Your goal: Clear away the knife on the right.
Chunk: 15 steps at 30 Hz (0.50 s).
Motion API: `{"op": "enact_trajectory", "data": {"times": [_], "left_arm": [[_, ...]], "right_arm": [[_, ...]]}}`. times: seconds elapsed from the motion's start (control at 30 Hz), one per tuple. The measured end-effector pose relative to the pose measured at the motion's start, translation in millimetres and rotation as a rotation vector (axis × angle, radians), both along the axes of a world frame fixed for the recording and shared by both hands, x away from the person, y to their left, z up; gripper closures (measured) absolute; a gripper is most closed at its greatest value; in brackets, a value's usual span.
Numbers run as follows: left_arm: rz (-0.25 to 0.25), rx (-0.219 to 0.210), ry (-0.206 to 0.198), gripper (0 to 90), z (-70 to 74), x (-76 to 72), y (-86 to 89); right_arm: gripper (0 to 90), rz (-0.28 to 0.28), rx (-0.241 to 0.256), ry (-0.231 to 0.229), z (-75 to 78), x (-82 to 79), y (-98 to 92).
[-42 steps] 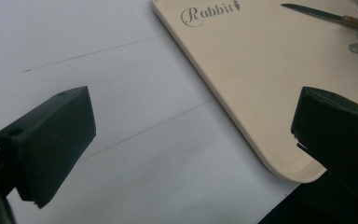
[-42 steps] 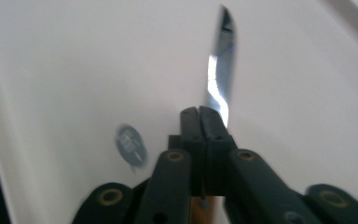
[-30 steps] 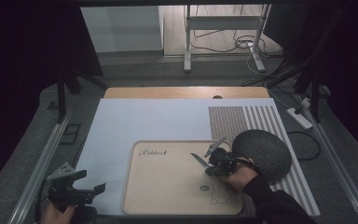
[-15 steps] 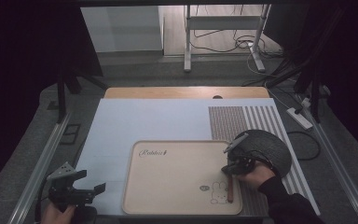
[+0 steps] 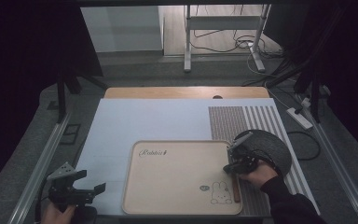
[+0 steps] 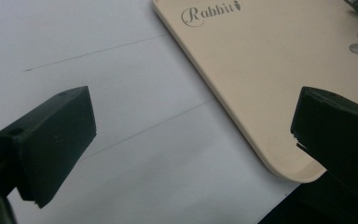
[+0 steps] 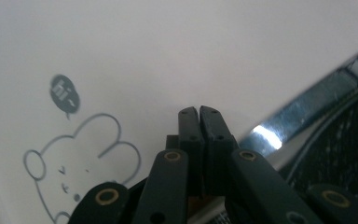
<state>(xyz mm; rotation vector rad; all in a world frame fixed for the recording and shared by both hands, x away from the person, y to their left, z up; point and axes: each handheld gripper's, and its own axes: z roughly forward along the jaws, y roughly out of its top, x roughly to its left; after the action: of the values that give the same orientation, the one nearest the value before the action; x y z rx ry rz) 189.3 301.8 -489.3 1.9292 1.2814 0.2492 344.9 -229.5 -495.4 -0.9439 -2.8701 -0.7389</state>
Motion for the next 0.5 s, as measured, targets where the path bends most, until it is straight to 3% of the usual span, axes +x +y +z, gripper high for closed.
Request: {"op": "enact_trajectory", "data": {"times": [0.17, 0.5], "left_arm": [[0.001, 0.000, 0.000, 0.1, 0.0, -0.1, 0.0], [0.000, 0.001, 0.001, 0.2, 0.0, 0.0, -0.1]], "right_arm": [[79.9, 0.014, 0.009, -0.029, 3.2, -2.7, 5.7], [57.2, 0.002, 0.008, -0.110, 11.3, -7.3, 11.5]]}}
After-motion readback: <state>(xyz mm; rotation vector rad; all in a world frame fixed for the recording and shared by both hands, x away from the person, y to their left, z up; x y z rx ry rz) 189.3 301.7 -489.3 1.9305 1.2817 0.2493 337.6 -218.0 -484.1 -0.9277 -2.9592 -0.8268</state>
